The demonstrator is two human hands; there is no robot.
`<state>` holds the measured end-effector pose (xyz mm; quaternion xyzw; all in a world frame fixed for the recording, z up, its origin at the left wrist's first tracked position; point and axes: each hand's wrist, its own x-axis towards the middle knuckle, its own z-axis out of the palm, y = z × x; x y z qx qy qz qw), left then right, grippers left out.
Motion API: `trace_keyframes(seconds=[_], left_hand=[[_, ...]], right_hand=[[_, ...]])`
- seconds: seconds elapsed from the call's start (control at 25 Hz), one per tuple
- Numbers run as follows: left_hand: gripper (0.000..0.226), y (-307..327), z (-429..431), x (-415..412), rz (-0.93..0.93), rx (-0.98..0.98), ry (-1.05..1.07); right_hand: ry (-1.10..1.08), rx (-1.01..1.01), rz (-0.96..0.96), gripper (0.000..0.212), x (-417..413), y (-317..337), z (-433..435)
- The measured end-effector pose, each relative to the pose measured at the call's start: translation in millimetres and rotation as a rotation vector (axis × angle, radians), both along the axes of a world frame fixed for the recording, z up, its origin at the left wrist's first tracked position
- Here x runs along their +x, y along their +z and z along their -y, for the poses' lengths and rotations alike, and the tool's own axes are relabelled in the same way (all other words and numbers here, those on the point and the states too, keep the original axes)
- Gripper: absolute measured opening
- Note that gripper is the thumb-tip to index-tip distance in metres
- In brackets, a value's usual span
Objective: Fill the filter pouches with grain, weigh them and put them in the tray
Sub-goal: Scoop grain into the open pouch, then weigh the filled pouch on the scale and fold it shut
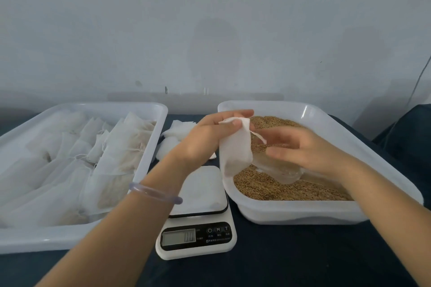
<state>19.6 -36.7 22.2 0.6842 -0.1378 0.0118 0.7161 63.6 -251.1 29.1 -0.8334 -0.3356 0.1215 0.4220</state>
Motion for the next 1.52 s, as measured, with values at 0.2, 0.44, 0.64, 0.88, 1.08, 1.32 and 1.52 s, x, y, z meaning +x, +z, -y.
trace_keyframes(seconds=[0.2,0.44,0.64,0.88,1.08,1.32,1.52], left_hand=[[0.023,12,-26,-14,0.017,0.029,0.032],[0.061,3,-79,-34,-0.019,0.655,0.216],[0.021,-14,-83,-30,-0.11,1.002,0.251],[0.019,-28,-74,-22,-0.074,1.318,0.248],[0.038,-30,-72,-21,-0.077,1.403,0.219],[0.048,-36,-62,-13,-0.11,1.559,0.147],[0.04,-34,-57,-13,-0.12,1.531,0.142]], right_hand=[[0.144,0.225,-0.1,0.027,-16,-1,-72],[0.078,0.222,-0.022,0.005,-9,-11,-111],[0.064,-0.13,0.297,0.023,-3,-25,-119],[0.058,-0.391,0.415,0.032,-4,-34,-123],[0.103,-0.649,0.494,0.035,-4,-32,-133],[0.088,-0.825,0.595,0.034,-11,-39,-150],[0.092,-0.816,0.58,0.037,-14,-37,-147]])
